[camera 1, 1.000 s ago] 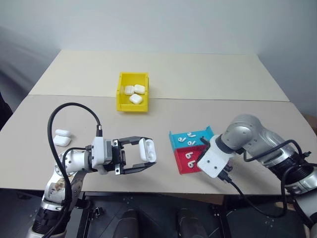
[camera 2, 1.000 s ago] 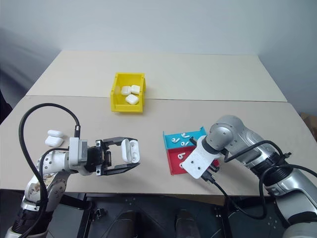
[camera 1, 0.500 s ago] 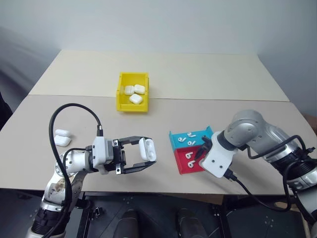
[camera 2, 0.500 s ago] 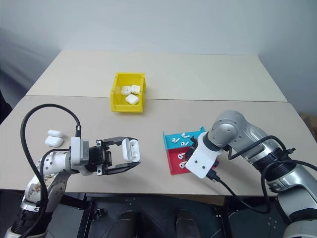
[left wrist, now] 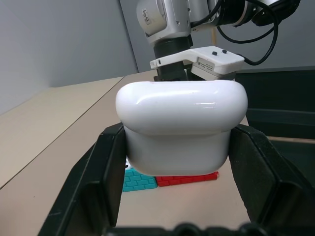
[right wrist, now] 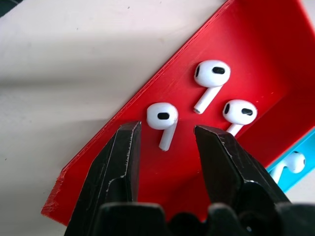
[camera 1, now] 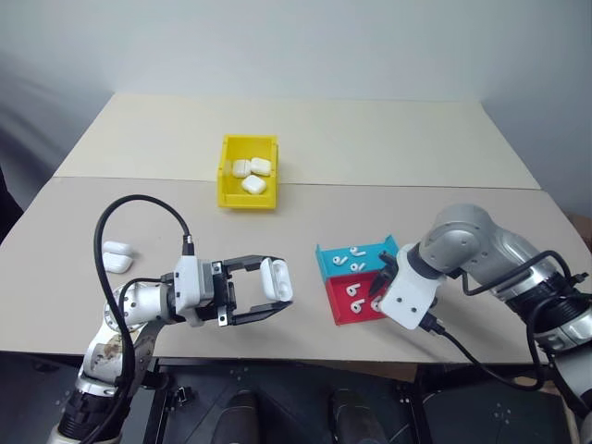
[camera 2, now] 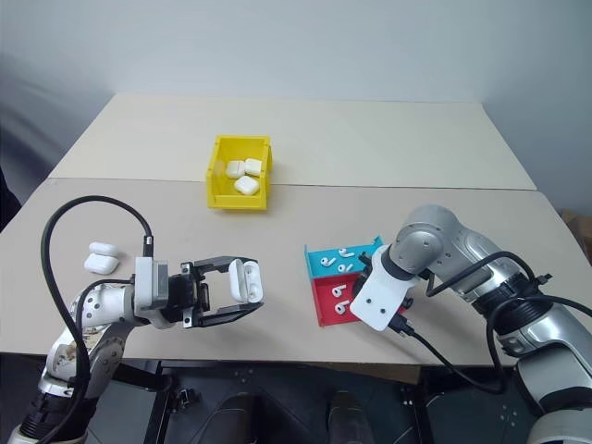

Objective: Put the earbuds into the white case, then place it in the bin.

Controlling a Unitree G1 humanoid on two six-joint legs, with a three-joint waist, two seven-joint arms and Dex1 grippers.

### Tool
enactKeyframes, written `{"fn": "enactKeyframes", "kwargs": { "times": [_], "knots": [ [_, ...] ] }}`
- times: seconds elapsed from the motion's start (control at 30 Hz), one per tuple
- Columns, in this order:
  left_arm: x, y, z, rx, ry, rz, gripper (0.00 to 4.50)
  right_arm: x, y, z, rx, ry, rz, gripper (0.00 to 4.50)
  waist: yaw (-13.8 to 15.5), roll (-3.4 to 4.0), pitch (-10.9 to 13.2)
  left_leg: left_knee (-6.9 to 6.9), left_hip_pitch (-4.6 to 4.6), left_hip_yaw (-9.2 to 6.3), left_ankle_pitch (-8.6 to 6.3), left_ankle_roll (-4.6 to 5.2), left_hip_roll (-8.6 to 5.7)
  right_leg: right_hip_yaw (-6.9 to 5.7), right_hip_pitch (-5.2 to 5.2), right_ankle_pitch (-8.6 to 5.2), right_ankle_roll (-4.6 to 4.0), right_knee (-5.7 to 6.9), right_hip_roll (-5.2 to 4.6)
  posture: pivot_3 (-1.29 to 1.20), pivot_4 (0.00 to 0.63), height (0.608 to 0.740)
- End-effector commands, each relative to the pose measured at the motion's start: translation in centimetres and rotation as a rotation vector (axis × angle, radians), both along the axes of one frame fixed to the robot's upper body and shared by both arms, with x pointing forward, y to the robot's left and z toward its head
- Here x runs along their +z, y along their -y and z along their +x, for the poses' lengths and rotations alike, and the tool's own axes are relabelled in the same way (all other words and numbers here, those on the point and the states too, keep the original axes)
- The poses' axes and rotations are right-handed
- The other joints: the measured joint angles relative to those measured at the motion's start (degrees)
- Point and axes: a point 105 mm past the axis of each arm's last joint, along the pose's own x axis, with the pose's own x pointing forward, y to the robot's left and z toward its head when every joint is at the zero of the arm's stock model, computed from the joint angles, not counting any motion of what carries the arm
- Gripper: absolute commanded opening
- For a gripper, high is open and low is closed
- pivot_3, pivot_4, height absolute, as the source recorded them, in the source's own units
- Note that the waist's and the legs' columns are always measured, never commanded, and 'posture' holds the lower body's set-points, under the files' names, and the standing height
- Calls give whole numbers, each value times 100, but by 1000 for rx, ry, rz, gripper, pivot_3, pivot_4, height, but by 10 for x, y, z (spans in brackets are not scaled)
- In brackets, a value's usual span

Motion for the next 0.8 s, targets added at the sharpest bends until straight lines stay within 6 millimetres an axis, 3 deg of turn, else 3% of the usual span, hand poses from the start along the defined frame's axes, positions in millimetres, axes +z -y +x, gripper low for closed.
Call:
{"fn": "enactKeyframes", "kwargs": {
  "times": [0.03,0.8],
  "knots": [
    [7,3,-5,-9,46,8,2800,6,-1,-2,41,12,-29,2117,0,0,0,0,0,0,0,0,0,0,0,0,0,0,0,0,150,740],
    [7,4,-4,6,45,10,2800,-4,-2,0,51,10,-45,2117,3,0,0,-1,1,0,0,0,0,0,0,0,0,0,0,0,150,740]
  ]
}}
